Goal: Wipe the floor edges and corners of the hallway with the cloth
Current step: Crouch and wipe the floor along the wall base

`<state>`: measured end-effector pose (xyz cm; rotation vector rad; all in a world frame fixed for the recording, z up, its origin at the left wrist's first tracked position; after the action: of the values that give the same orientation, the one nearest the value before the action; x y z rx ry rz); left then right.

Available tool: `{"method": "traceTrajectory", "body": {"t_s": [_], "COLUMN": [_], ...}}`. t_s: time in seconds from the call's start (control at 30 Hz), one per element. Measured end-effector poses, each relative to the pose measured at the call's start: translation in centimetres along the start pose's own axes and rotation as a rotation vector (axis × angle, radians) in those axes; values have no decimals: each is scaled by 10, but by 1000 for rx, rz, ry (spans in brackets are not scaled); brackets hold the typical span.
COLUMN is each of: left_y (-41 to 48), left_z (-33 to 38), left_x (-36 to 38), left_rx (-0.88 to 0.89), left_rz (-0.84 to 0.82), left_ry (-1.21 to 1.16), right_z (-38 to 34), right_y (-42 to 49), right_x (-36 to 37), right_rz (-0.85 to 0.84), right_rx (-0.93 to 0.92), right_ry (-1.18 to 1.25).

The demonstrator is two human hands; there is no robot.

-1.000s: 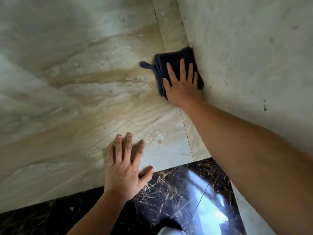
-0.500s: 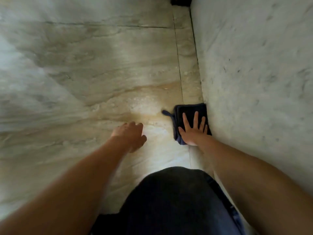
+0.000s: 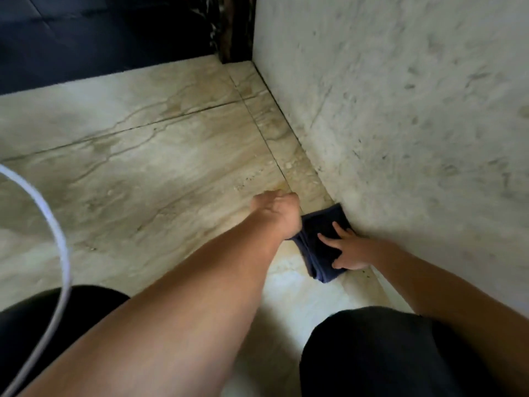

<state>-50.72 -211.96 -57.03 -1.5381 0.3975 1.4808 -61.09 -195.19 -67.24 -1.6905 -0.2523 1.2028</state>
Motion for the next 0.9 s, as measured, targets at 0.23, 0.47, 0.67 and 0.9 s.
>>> {"method": "traceTrajectory", "body": {"t_s": [0.23, 0.47, 0.67, 0.9], "left_y": [25, 53, 82, 97], "left_z": [-54, -98, -155, -179], "left_x": [-4, 6, 52, 85], "left_rx": [-256, -153, -264, -281], "left_rz": [0, 197, 257, 364], "left_ry": [-129, -116, -65, -134], "right_z": [-34, 2, -25, -57], "right_y": [-63, -25, 30, 72], "right_x": [-27, -7, 27, -32], "right_rz": [47, 335, 648, 695], "right_rx": [-165, -108, 23, -137], "right_ry": [-8, 14, 93, -43]}}
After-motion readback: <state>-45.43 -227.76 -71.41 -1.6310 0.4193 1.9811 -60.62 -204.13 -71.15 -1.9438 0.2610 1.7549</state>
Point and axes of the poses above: each hand's wrist, its own y-axis towards the middle knuckle, its own x-axis out of the palm, z = x × y, the point moved 7 cm from there along y, towards the middle knuckle, and after that the axes turned 9 degrees about z, right-handed, at the moved point
